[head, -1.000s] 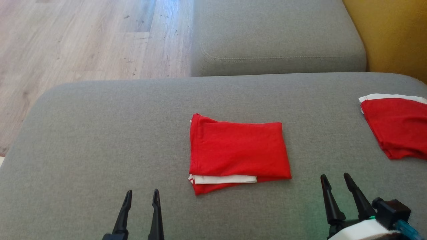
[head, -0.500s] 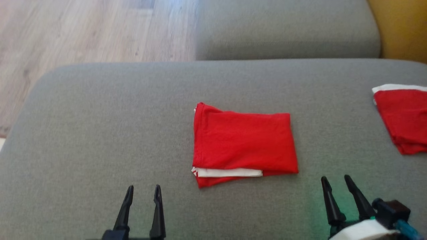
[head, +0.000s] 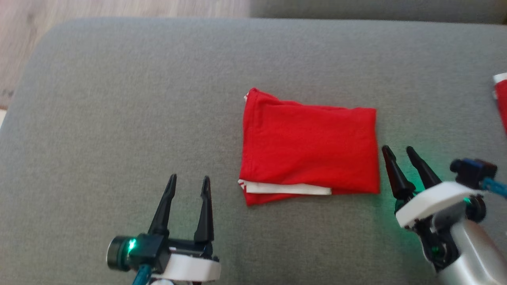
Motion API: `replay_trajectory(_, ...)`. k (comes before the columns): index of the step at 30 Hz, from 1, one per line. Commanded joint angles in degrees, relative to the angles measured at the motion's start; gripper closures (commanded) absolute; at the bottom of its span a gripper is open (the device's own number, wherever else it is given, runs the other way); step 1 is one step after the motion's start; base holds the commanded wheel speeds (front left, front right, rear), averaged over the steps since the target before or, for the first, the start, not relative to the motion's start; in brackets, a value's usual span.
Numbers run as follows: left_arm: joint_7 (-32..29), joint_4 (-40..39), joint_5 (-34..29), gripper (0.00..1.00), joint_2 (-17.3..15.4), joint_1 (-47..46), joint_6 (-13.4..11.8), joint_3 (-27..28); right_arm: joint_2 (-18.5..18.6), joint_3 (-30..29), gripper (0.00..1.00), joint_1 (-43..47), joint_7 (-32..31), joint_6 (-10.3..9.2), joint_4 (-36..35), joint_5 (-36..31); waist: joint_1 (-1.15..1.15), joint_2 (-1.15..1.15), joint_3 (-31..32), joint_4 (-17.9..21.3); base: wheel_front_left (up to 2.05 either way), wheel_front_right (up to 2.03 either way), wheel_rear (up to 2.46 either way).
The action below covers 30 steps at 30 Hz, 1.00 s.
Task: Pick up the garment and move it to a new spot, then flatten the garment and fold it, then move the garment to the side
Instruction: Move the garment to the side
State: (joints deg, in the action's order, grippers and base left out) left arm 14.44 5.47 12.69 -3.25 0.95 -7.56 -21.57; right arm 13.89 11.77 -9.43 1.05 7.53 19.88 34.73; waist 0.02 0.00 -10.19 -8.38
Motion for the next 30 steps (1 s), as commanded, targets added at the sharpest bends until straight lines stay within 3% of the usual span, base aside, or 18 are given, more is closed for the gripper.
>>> replay_trajectory(1, 0.6, -1.3, 0.3, 0.00, 0.4, -3.1, 0.1, 0.8, 1.5, 1.8, 0.00, -2.7, -2.9, -0.04, -0.8, 3.7, -0.02, 0.00, -1.9, -1.2, 0.00, 0.00, 0.00)
replay_trajectory(11, 0.6, -0.3, 1.5, 0.00, 0.4, -5.4, -0.1, -0.7, 3.0, 4.6, 0.03, -5.6, -9.7, -0.04, 1.1, 13.3, -0.02, 0.00, -4.0, -2.5, 0.00, 0.00, 0.00)
replay_trajectory(15, 0.6, -0.1, 1.9, 0.00, 0.4, -5.9, -0.3, -0.9, 3.4, 6.0, 1.00, -6.3, -10.2, -0.04, 0.9, 15.5, -0.02, 0.00, -4.4, -2.8, 0.00, 0.00, 0.00)
replay_trajectory(23, 0.6, -0.1, 1.6, 0.00, 0.4, -6.0, -0.6, -0.2, 7.0, 6.7, 1.00, -6.3, -8.4, -0.04, -1.1, 16.3, -0.02, 0.00, -4.1, -0.9, 0.00, 0.00, 0.00)
replay_trajectory(30, 0.6, -1.1, 0.4, 0.00, 0.4, -7.2, 0.0, 0.8, 15.9, 2.4, 1.00, -7.8, -9.2, -0.04, -5.7, 13.5, -0.02, 0.00, -6.9, 3.8, 0.00, 0.00, 0.00)
